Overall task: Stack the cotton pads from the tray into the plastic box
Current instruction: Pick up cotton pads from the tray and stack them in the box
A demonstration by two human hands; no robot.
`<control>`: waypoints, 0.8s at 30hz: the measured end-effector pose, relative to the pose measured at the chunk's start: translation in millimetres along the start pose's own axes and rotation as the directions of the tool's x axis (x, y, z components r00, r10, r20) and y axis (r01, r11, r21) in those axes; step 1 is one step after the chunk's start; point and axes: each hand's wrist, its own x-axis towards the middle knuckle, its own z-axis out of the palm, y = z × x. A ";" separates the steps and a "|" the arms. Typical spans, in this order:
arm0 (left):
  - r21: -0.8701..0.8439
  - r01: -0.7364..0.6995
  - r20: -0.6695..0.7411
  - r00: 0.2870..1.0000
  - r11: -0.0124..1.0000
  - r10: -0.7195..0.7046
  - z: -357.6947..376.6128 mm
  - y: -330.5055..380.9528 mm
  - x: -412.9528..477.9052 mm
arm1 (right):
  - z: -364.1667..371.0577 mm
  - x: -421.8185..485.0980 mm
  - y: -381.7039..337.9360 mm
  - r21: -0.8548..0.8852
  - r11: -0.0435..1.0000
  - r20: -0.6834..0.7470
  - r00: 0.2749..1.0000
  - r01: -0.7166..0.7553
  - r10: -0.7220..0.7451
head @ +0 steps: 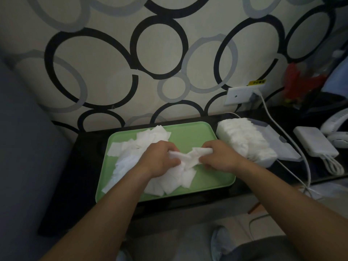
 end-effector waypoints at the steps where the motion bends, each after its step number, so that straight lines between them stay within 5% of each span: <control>1: -0.011 -0.003 -0.005 1.000 1.000 0.003 -2.0 -1.1 -0.3 | 0.1 -0.1 -0.5 0.044 0.999 -0.014 1.000 -0.003 0.004; 13: -0.091 0.028 0.021 0.999 0.995 -0.026 -15.9 -15.5 -6.6 | -4.0 -6.7 -14.2 0.402 0.914 -0.045 0.996 -0.057 0.082; 18: -0.373 0.008 -0.060 0.998 0.928 -0.033 -7.5 -4.4 -5.9 | 1.6 -8.9 -23.2 0.453 0.892 0.000 1.000 -0.012 0.014; 24: -0.365 0.017 -0.151 0.986 0.931 -0.077 -3.1 -6.4 -0.1 | 2.0 -7.1 -25.1 0.592 0.805 0.020 0.999 -0.037 0.032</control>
